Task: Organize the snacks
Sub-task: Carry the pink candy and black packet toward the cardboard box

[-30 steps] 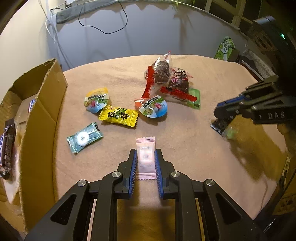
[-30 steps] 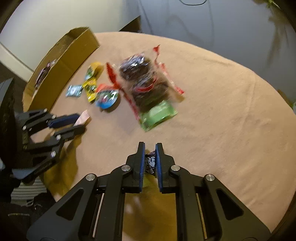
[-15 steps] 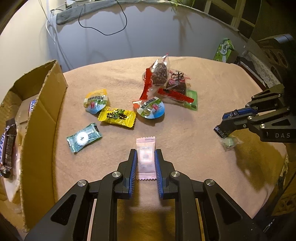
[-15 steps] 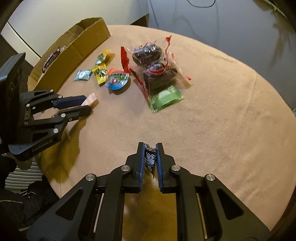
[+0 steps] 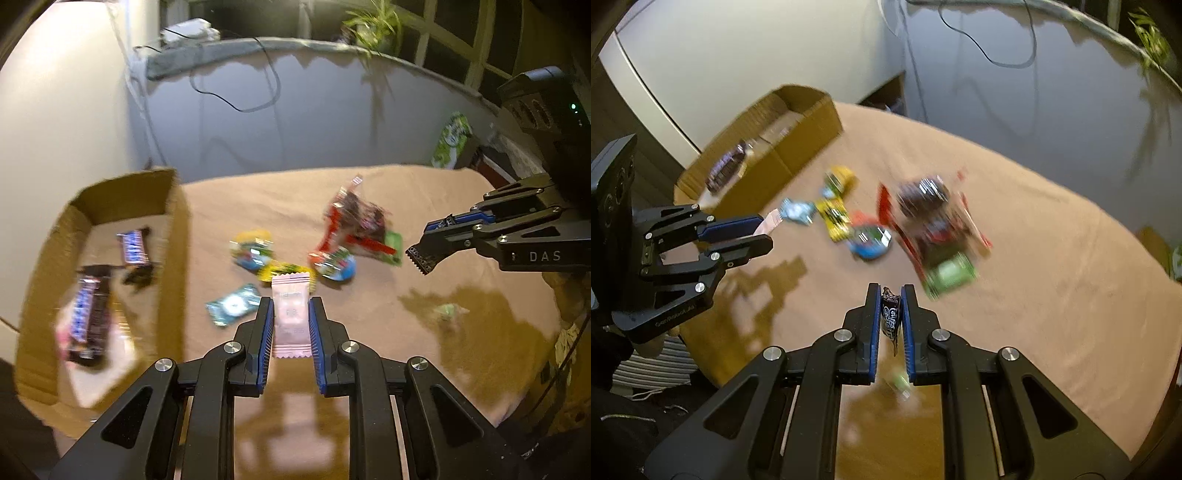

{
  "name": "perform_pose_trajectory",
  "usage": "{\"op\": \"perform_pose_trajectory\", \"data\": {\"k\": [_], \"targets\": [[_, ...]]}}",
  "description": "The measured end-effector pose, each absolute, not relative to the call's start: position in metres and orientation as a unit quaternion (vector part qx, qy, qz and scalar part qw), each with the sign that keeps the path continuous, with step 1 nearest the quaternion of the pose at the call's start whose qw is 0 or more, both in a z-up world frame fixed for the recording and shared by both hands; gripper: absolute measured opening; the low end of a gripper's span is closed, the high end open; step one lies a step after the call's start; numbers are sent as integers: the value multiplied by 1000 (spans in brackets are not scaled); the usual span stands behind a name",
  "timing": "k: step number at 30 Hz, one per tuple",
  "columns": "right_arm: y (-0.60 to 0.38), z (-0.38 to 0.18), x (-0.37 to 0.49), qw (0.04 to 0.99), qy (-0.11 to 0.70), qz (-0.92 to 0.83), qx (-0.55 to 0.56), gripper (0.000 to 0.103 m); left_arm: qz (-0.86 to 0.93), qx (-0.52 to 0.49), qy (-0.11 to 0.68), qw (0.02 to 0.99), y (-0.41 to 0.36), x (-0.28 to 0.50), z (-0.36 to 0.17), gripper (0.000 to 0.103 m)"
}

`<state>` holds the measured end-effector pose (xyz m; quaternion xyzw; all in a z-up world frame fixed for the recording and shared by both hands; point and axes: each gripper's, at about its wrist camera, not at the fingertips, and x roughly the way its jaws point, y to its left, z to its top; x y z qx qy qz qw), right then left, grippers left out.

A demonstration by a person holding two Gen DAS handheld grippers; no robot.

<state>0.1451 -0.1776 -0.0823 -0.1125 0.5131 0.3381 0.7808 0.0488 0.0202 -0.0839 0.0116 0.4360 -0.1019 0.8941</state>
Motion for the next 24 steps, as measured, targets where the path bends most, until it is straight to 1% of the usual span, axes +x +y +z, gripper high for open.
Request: {"op": "perform_pose_trajectory", "data": {"k": [5,13,24], "targets": [[-137,-69,149,783,494,362,-111,11,-70,-5,427,901,57,40,-73,17],[-69,-60,153,772,482,400,-112,11,-26,-25,429,903,109,26,-71,17],[2,-61,149,749,483,439,-118,11,4,-52,430,901,152,17,-75,17]]}}
